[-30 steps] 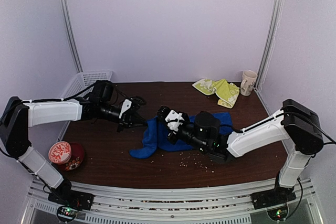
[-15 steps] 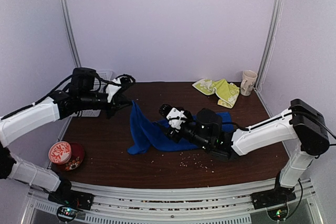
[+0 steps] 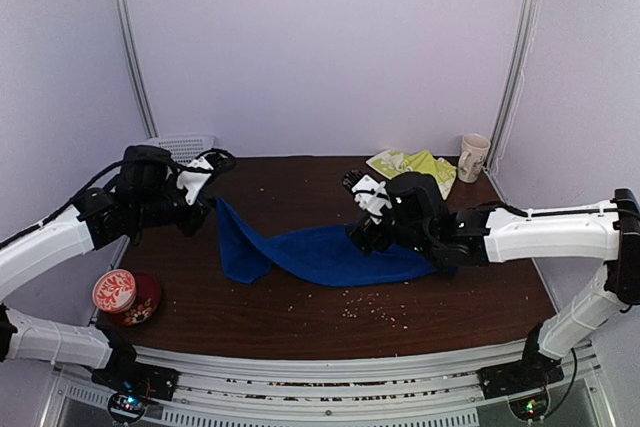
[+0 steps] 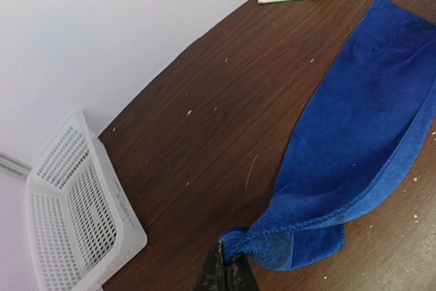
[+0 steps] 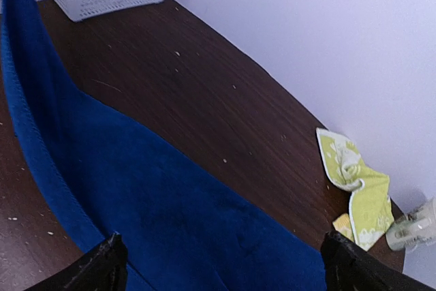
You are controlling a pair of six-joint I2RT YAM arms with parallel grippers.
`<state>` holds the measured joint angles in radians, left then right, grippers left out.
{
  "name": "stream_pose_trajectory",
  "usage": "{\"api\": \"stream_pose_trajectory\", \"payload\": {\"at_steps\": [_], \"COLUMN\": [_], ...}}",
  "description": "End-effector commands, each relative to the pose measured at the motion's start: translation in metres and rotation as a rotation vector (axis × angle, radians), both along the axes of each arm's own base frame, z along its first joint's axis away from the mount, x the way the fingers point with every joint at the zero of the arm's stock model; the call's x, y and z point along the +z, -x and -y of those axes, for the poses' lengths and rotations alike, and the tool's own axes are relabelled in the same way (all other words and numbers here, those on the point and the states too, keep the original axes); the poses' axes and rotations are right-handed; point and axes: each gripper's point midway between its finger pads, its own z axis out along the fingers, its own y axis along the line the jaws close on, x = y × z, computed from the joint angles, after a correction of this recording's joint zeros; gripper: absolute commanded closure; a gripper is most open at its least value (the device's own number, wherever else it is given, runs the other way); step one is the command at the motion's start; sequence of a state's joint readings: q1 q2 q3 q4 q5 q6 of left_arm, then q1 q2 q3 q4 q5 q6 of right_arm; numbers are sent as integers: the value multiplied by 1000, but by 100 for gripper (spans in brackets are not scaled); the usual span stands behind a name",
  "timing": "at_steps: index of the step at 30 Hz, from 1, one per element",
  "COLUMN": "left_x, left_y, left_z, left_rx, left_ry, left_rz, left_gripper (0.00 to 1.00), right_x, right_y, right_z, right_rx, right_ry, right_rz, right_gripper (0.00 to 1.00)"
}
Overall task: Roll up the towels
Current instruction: Smooth out the towel at the center of the board.
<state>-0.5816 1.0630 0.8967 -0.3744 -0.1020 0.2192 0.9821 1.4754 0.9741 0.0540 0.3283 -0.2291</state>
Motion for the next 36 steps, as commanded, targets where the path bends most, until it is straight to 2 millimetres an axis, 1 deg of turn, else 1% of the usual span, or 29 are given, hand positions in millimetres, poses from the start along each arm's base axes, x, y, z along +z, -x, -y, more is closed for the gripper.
{"api": "stream_pose_trajectory", "payload": {"at_steps": [1,4,7,9,10,12,15,17,19,22,23,25,29,31,34,36], "left_x": [-17,-20,-27,-29,-28,-27,-30,-33,-33,-35,-36,-36,-36,-35,-33,-32], "left_y": [-15,-17,-15,-13,-12,-12,-11,-11,-11,-11,-11,-10,-11,-11,-11,-11], "left_z": [-24,-24,-27,-28,-29,-29,-30,-29,-29,-30,-31,-32,-31,-32,-34,-34], "left_rx": [172,183,195,196,196,199,202,198,197,203,207,211,214,218,227,236], "left_ry": [-58,-58,-64,-57,-52,-45,-50,-50,-47,-54,-56,-52,-51,-47,-42,-40], "left_rz": [-10,-19,-33,-31,-25,-17,-22,-29,-32,-35,-34,-33,-33,-32,-26,-23], "left_gripper": [100,100,100,100,100,100,100,100,100,100,100,100,100,100,100,100], "right_x": [-33,-51,-72,-87,-93,-104,-122,-134,-140,-149,-151,-152,-137,-117,-93,-86], "right_y": [-11,-14,-19,-21,-21,-19,-17,-15,-18,-16,-15,-11,-6,-6,-5,-6], "right_z": [71,102,131,151,157,170,189,200,208,213,214,217,216,213,210,211], "right_rx": [-244,-331,-388,-417,-419,-433,-464,-480,-501,-501,-499,-501,-495,-497,-483,-490], "right_ry": [100,222,313,347,363,417,507,539,547,538,535,535,475,412,341,327], "right_rz": [-190,-212,-311,-387,-417,-444,-472,-513,-536,-581,-589,-590,-566,-529,-481,-460], "right_gripper": [1,0,0,2,5,6,7,10,13,21,21,21,22,23,24,24]}}
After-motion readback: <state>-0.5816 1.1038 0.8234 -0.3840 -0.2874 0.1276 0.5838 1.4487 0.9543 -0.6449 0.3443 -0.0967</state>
